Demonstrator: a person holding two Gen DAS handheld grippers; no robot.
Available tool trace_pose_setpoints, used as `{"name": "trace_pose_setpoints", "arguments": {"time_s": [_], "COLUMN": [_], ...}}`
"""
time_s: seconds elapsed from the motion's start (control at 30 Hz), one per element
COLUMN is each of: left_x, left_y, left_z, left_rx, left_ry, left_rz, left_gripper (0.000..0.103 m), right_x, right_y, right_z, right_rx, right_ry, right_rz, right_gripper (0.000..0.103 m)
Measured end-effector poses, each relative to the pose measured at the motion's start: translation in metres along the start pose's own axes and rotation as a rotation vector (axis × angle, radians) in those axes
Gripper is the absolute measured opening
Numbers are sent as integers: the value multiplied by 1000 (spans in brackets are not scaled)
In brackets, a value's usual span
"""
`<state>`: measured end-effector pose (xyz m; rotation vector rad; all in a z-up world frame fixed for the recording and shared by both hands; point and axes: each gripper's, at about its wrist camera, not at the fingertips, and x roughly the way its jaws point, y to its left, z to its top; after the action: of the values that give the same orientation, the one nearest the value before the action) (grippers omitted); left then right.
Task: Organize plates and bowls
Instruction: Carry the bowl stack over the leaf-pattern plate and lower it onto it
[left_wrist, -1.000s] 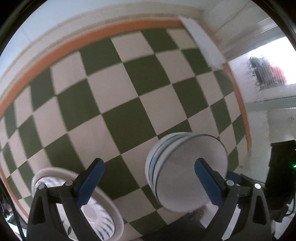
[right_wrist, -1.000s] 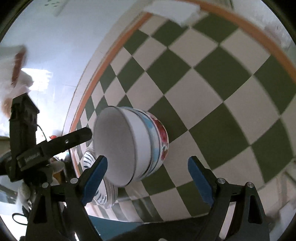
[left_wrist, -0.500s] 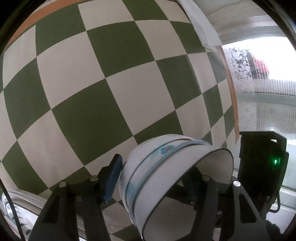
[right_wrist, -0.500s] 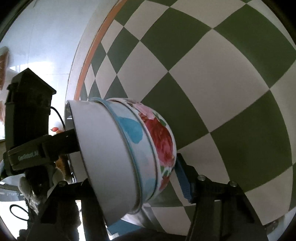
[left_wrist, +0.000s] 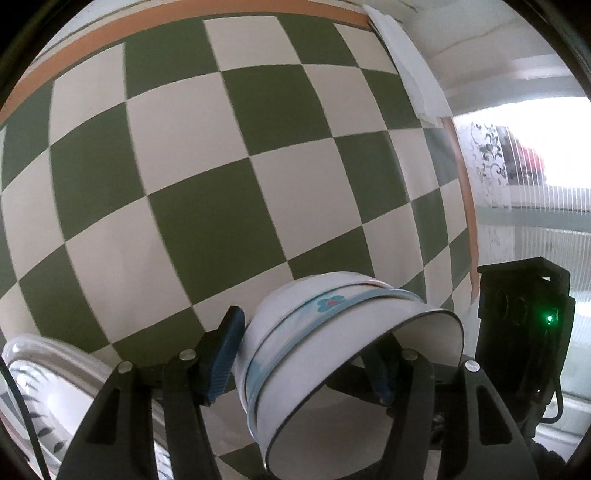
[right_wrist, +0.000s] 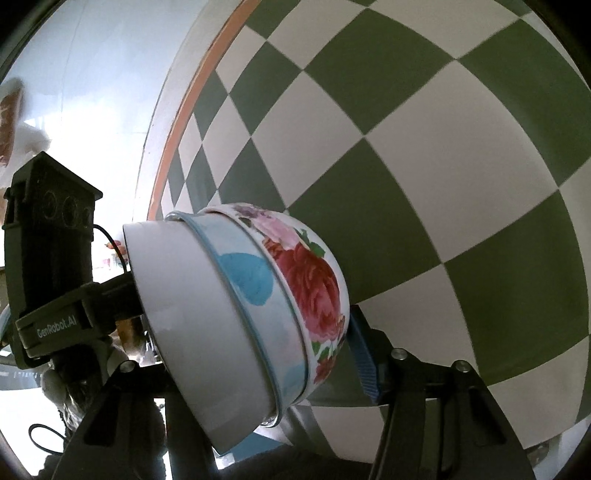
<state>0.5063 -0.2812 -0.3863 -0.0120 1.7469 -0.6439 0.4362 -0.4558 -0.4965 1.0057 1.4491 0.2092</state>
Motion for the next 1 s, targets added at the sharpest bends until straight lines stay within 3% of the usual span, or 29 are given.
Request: {"name": "trace_pose_setpoints", "arguments": {"time_s": [0.23, 0.53, 1.0], "left_x": [-26, -68, -102], "left_y": [13, 39, 106], "left_z": [-9, -28, -71], "left_rx": [-51, -124, -176], "left_ry": [-47, -109, -128], "left_rz": [2, 5, 20], "left_gripper": [58, 58, 58], "right_x": [10, 19, 69], "right_y": [22, 82, 147], "right_z": [9, 14, -26], "right_rx": [-27, -123, -192], "right_ry": [55, 110, 179], "right_rz": [17, 9, 12], "right_gripper": [57, 57, 56]}}
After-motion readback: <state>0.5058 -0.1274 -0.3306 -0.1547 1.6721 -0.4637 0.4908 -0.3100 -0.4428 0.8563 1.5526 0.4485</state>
